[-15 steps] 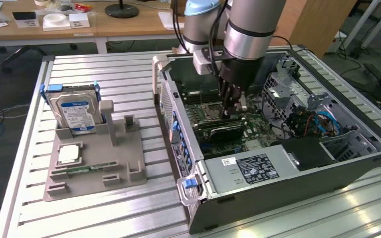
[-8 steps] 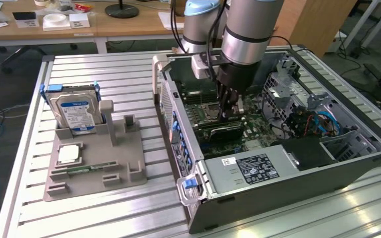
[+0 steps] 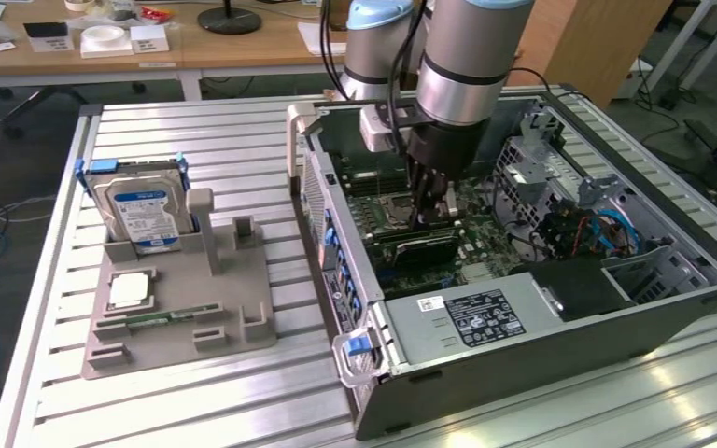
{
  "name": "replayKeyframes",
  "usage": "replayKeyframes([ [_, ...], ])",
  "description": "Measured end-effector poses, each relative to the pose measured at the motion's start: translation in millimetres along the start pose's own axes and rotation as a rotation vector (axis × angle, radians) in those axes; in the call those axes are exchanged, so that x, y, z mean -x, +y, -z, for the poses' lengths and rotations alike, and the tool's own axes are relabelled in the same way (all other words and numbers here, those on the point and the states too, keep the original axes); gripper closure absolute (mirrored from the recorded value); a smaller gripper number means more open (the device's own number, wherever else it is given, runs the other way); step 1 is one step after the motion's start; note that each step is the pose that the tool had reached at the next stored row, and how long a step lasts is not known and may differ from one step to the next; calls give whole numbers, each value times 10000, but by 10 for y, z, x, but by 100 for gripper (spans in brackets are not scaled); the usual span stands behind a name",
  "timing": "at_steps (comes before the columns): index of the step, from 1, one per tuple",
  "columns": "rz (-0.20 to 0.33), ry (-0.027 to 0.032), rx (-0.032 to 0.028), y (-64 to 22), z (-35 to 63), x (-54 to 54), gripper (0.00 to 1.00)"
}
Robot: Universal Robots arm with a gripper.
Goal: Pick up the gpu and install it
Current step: 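Press down on the gpu until it lock into place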
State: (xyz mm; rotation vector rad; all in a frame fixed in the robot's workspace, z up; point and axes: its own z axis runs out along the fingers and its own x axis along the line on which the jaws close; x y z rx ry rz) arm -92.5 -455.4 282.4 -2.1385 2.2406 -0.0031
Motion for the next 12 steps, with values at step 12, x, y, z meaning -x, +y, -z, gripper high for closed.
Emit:
replayKeyframes([
  [12, -1, -1, 0, 4, -109, 1, 89],
])
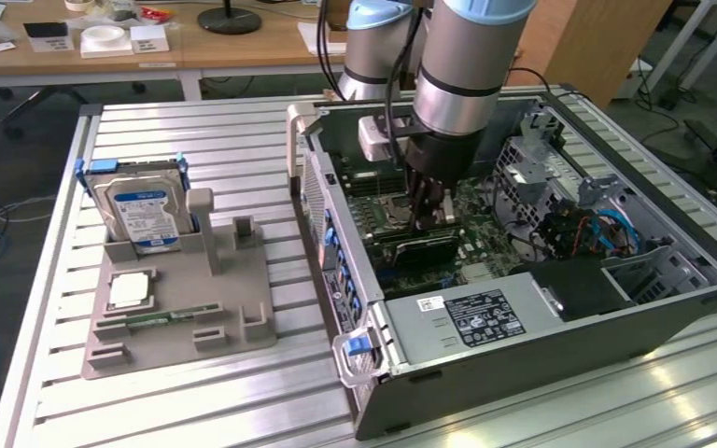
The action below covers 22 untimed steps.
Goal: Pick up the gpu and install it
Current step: 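Press down on the gpu until it lock into place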
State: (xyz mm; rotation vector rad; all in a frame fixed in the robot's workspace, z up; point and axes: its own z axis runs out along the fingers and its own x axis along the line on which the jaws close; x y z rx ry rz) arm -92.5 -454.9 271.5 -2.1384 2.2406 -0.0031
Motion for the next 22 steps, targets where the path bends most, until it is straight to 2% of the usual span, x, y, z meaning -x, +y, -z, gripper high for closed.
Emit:
replayKeyframes([
  [12, 1, 1, 1, 2, -74, -2, 89],
  [22, 1, 5, 3, 3, -99, -4, 89],
])
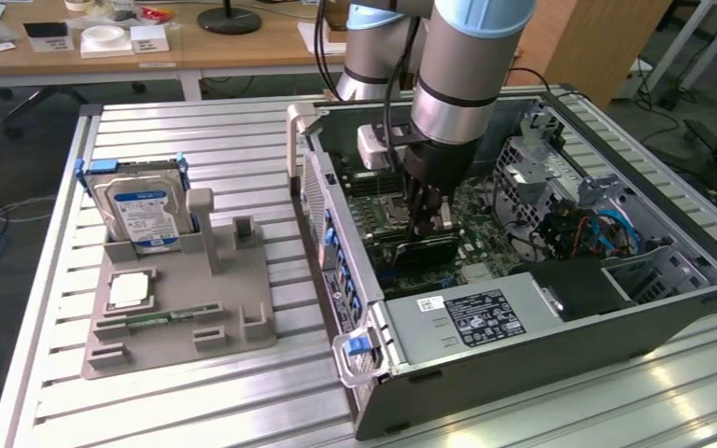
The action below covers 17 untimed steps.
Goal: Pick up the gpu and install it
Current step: 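Press down on the gpu until it lock into place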
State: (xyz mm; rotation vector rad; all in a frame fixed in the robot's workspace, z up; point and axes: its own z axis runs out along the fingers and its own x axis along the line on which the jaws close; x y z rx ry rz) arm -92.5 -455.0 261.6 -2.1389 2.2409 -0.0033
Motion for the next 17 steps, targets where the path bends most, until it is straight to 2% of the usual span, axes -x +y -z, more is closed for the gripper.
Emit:
replayKeyframes([
  [17, 0, 6, 4, 7, -38, 0, 89],
])
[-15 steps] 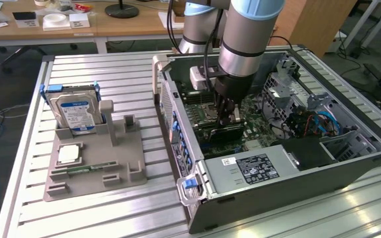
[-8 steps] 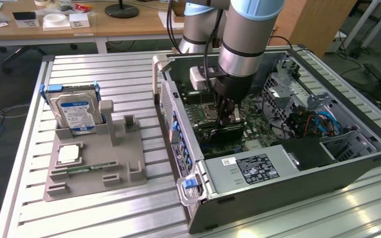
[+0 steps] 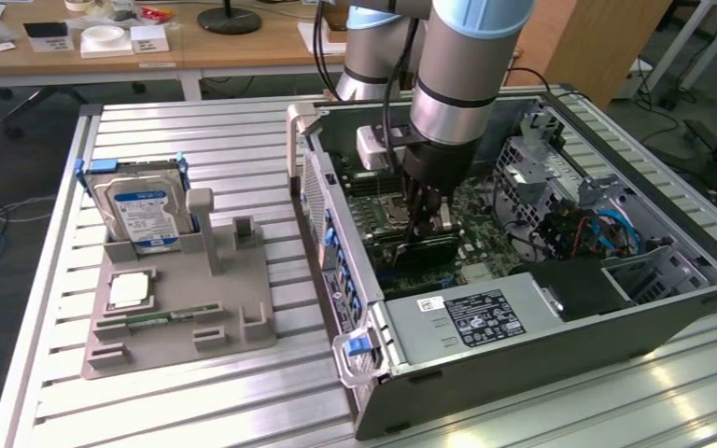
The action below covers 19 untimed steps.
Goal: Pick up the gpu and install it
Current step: 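Press down on the gpu until it lock into place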
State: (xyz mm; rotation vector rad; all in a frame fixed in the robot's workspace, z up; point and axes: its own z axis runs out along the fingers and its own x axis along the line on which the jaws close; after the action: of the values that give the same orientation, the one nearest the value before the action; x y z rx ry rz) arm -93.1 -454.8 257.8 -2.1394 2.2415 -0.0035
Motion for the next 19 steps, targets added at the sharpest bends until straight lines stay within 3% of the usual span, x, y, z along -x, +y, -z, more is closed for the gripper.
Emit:
replayKeyframes([
  [8, -1, 2, 1, -1, 4, 2, 89],
  [10, -2, -21, -9, 0, 15, 2, 89],
  [12, -3, -39, -20, -1, 45, 3, 89],
  [13, -2, -16, -10, -1, 74, 1, 89],
  [19, -1, -11, -6, -6, 219, 6, 89],
])
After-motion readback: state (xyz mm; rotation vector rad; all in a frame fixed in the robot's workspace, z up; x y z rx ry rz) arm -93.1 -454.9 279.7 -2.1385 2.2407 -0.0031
